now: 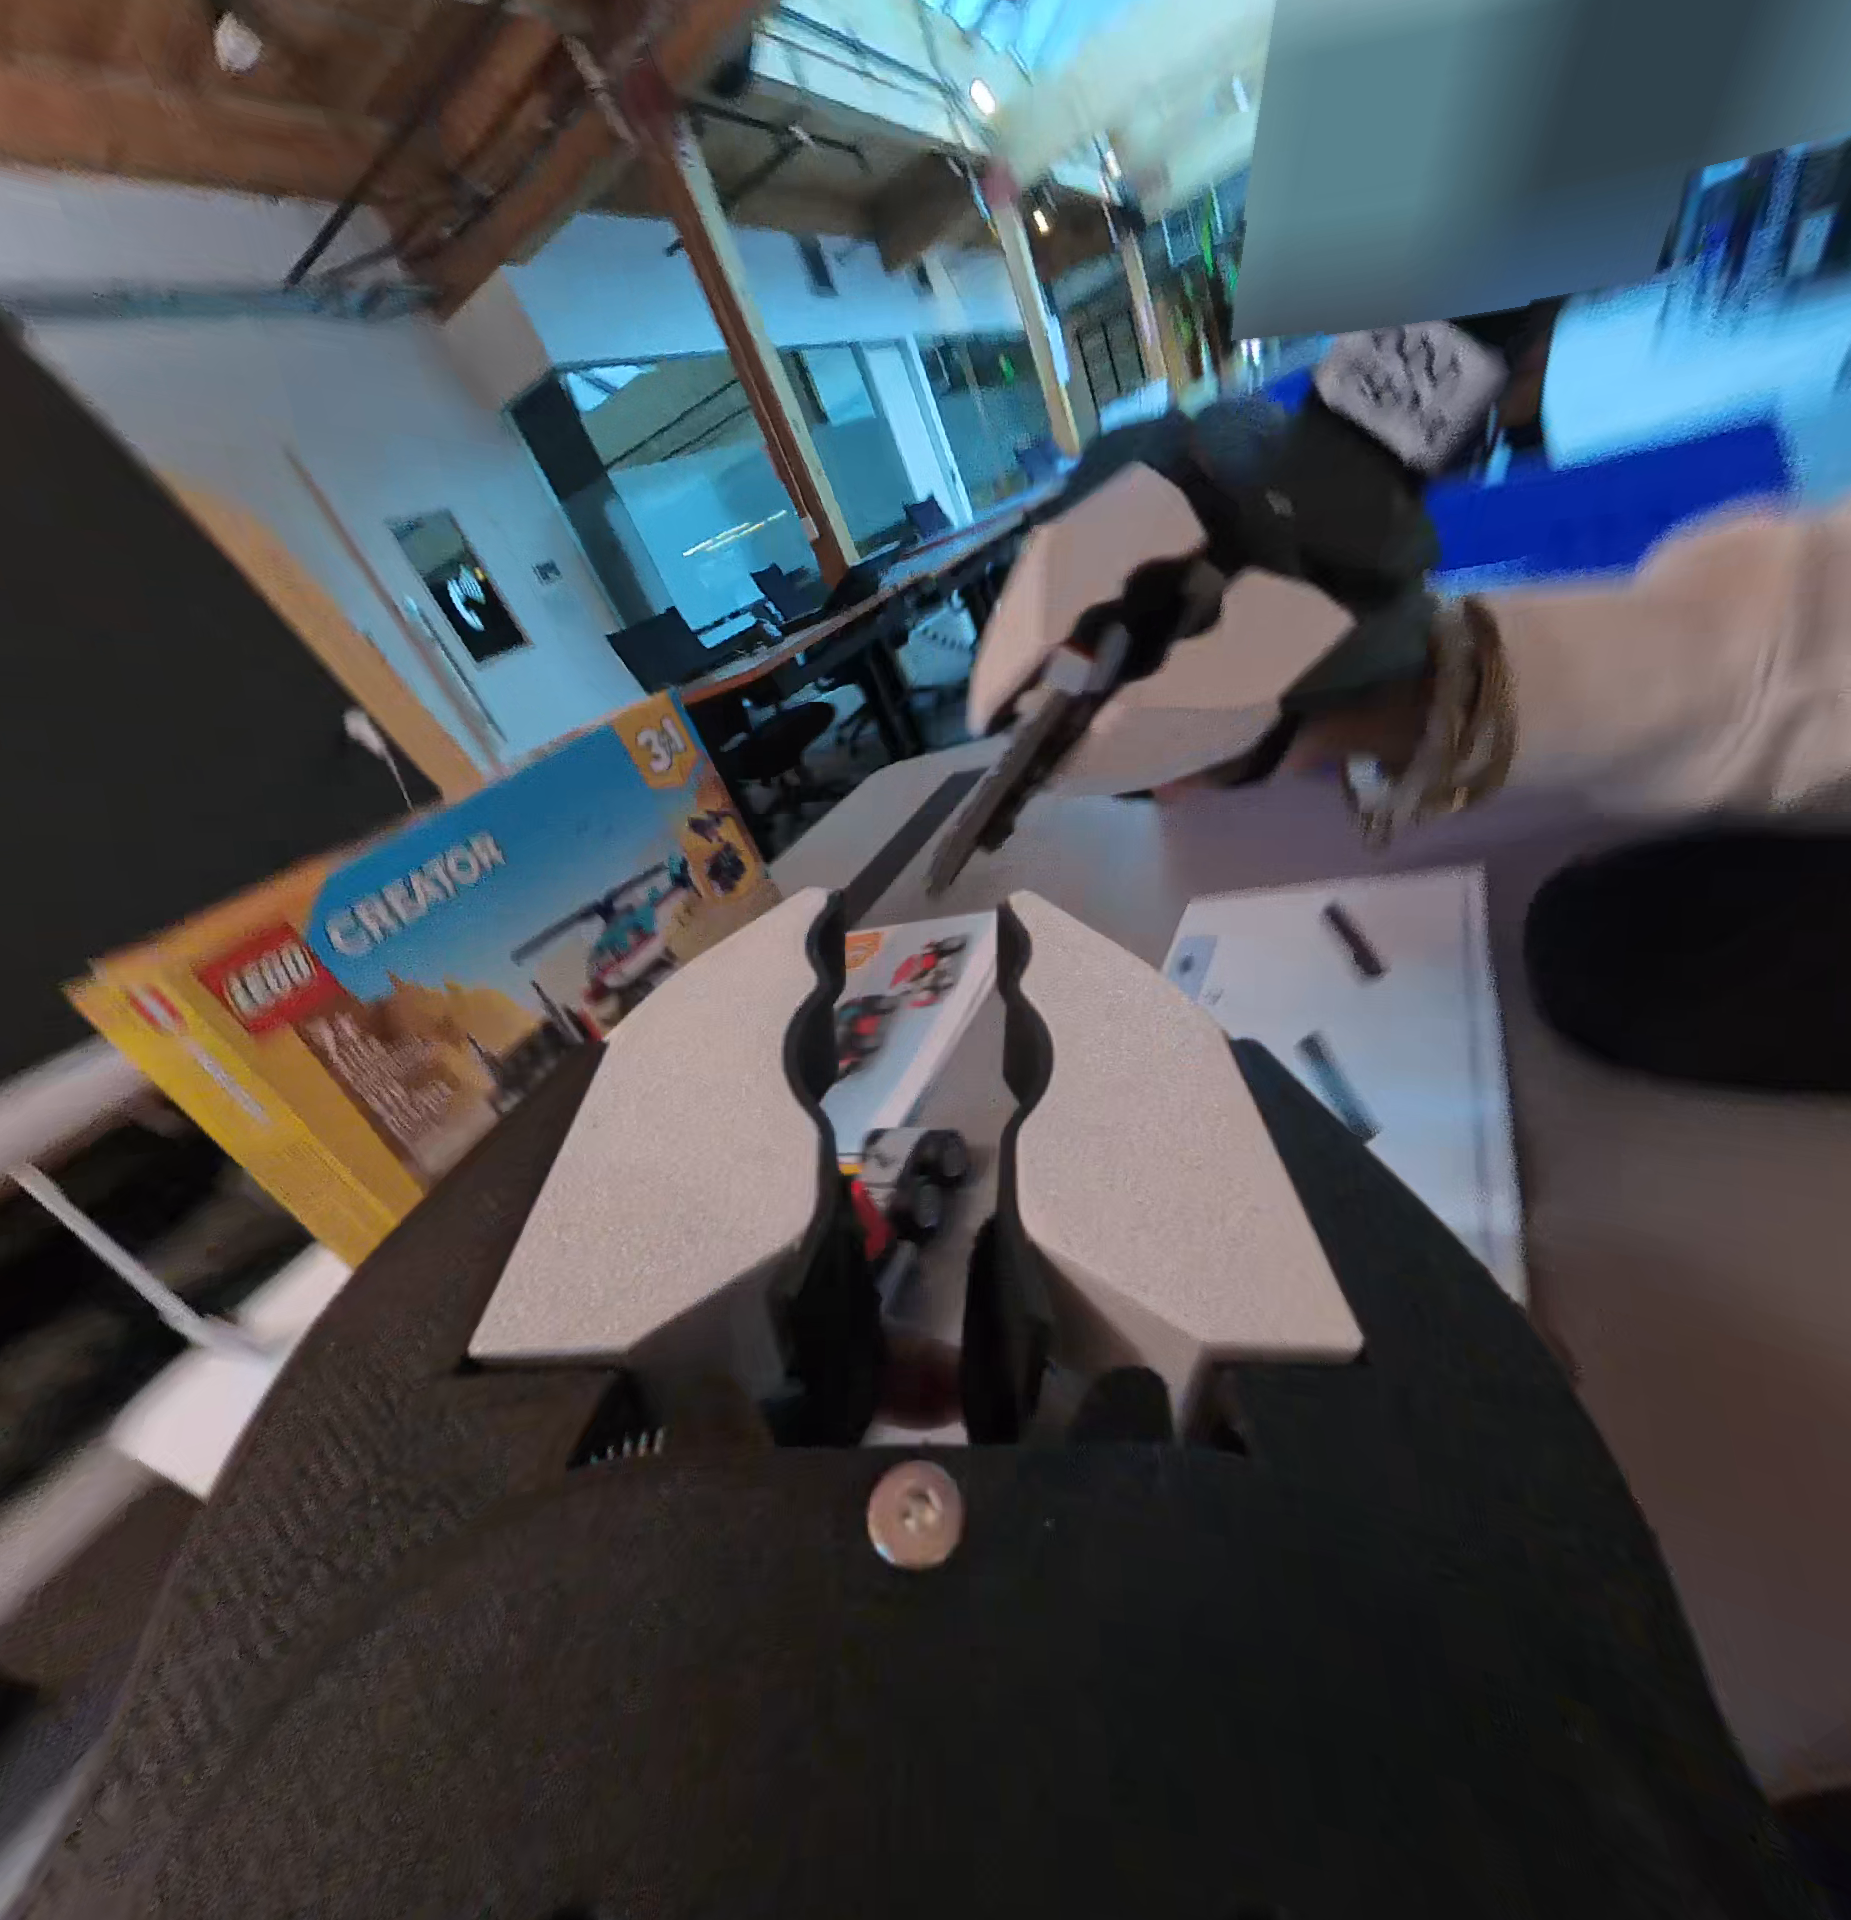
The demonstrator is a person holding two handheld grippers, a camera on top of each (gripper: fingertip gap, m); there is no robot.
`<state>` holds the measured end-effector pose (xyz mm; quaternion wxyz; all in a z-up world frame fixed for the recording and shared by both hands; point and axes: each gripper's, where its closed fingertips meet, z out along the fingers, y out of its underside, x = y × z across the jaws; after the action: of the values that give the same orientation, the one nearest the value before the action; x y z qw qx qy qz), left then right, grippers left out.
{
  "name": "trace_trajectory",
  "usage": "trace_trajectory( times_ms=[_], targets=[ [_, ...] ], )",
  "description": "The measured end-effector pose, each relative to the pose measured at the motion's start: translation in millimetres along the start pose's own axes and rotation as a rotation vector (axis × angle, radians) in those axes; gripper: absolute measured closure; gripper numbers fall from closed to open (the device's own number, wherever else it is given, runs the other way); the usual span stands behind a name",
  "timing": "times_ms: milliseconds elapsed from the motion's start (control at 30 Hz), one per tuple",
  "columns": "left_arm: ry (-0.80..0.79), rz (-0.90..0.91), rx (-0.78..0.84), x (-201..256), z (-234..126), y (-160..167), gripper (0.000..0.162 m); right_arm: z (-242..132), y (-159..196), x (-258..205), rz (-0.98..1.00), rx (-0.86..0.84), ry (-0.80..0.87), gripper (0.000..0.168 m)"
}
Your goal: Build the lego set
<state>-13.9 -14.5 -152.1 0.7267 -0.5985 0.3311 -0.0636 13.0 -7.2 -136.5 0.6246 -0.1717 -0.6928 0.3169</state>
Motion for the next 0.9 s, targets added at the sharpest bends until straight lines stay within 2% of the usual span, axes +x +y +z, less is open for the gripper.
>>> trace_trajectory(
  times_ms=[67,167,267,533,733,900],
  targets=[
    [0.004,-0.259,0.045,-12,-8,4,0.131,-1,1,5,0.027,0.015,0.053,0.156],
    [0.073,-0.609,0.165,-26,-23,5,0.128,4,10,-1,-0.032,-0.027,0.116,0.156],
    [0.099,-0.799,0.248,-40,-37,7,0.126,15,29,-25,-0.083,-0.084,0.084,0.156],
    [0.007,-0.74,0.18,-57,-60,21,0.126,17,50,-44,-0.082,-0.136,0.02,0.156],
    [0.036,-0.712,0.044,-42,-47,45,0.126,20,57,-56,-0.045,-0.137,-0.031,0.156],
    [0.084,-0.773,-0.014,-31,-39,60,0.126,18,62,-55,-0.02,-0.137,-0.03,0.156]
  ],
)
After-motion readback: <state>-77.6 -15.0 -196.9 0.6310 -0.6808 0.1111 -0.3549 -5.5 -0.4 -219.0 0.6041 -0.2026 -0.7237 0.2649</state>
